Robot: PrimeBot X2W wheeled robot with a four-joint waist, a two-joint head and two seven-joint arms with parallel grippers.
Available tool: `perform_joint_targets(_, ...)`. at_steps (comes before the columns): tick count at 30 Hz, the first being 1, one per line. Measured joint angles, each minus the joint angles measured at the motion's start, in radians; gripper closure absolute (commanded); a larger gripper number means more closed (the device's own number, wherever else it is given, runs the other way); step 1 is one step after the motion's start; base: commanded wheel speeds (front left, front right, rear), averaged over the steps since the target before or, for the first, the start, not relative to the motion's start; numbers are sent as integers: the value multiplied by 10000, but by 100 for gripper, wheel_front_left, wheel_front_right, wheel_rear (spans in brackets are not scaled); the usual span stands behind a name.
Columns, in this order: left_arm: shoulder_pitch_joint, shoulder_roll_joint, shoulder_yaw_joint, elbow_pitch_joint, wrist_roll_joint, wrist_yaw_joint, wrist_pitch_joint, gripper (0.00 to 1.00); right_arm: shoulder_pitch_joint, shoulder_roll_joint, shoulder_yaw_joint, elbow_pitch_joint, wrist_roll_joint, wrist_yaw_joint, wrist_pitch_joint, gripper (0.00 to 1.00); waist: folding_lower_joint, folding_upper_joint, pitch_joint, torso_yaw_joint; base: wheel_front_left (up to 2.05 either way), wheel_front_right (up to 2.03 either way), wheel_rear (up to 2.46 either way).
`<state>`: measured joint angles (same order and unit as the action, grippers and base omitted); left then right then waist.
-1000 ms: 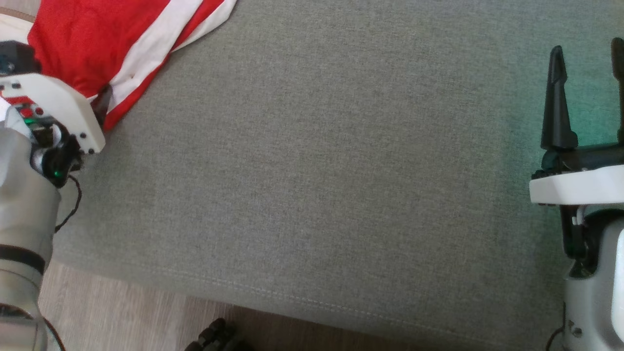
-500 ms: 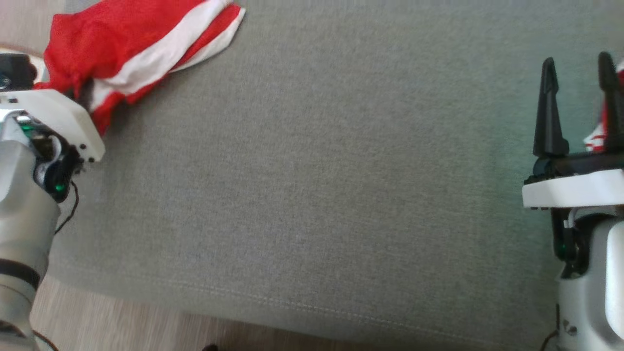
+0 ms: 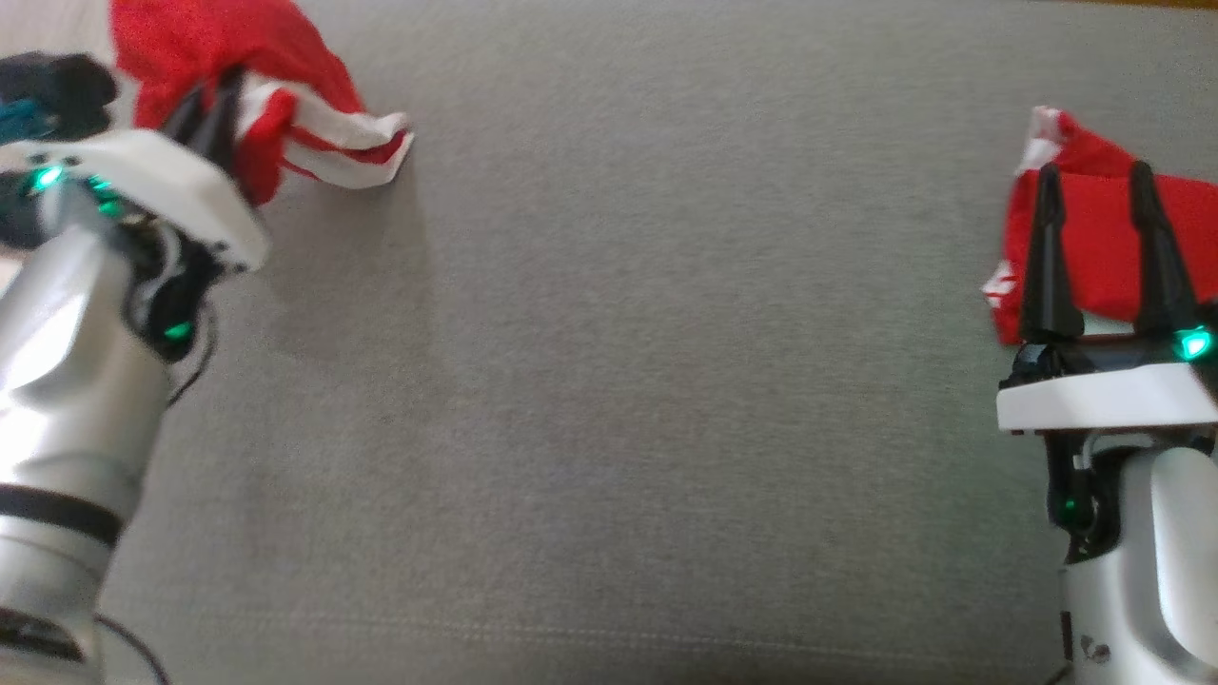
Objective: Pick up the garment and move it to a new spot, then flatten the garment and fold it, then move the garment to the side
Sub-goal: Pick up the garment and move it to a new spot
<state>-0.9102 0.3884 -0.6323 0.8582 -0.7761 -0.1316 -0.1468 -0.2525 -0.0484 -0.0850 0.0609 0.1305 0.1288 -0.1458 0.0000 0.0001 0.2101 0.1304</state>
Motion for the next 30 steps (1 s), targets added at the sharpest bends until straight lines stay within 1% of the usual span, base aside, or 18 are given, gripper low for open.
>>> perform_joint_targets(2,-41,-224,-21,-366,-6,38,6,100,7,2,42,153,105,0,-61,0,0,0,-170,-222,0,0,0)
perform_joint_targets(11,-673,-1120,-102,-2621,-111,560,146,100,24,4,90,571,391,0,-426,0,0,0,-650,-1083,0,0,0)
perform_joint_targets(15,-589,-1342,-98,-3762,-416,922,370,100,27,4,82,694,462,0,-516,0,0,0,-716,-1329,0,0,0)
perform_joint_targets(18,-162,-1358,-186,-4579,-477,1197,470,100,27,2,86,763,566,0,-589,0,0,0,-684,-1469,0,0,0)
perform_joint_targets(21,812,-1338,-550,-5016,-476,1423,556,100,27,4,105,819,637,0,-658,0,0,0,-587,-1583,0,0,0)
perform_joint_targets(24,2068,-1206,-1158,-4972,-305,1494,571,100,21,4,115,872,650,0,-725,0,0,0,-448,-1677,0,0,0)
perform_joint_targets(26,2700,-1003,-1674,-4713,163,1492,508,100,16,4,113,922,650,0,-746,0,0,0,-355,-1728,0,0,0)
perform_joint_targets(30,3094,-698,-2119,-3965,803,1519,211,100,-2,4,113,1005,650,0,-830,0,0,0,-223,-1774,0,0,0)
